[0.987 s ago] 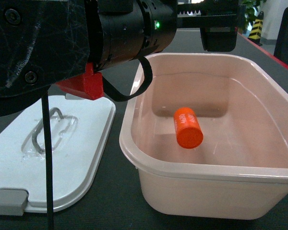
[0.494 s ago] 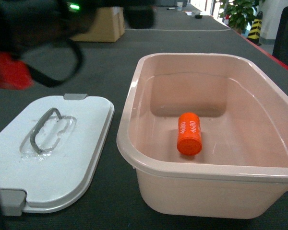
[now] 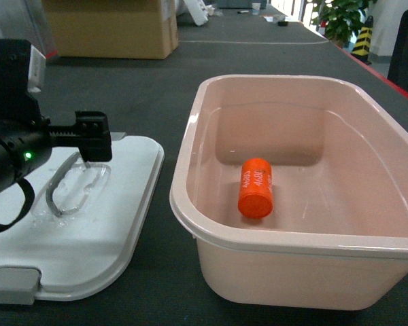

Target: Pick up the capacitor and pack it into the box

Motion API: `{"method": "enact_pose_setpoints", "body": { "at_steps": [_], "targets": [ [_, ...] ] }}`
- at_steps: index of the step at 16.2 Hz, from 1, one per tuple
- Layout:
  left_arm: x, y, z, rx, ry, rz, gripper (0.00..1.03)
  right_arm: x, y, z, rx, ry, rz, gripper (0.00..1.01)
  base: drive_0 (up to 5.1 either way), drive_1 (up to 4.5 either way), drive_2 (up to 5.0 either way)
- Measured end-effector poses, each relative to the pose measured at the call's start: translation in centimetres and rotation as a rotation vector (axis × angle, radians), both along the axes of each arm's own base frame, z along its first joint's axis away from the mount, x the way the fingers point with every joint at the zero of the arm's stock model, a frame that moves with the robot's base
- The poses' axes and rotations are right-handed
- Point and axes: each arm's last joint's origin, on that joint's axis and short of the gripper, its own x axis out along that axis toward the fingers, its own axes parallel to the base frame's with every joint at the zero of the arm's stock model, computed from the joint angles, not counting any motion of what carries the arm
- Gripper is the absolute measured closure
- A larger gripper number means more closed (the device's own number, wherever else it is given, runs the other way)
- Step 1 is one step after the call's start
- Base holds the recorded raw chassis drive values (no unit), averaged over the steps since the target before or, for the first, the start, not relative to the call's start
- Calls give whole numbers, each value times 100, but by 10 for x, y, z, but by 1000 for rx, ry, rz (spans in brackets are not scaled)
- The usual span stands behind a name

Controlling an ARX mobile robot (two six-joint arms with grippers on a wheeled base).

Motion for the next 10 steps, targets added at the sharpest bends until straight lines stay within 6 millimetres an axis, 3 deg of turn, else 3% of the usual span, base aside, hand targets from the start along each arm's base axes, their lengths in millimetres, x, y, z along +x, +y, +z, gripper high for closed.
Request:
{"method": "enact_pose_setpoints", "body": {
  "at_steps": [5,10],
  "targets": [
    [17,11,-41,14,117,39,5,0,0,0,0,0,0,3,0,0,0],
    [17,11,-49,15,159,39,8,0,0,0,0,0,0,3,0,0,0]
  ]
}}
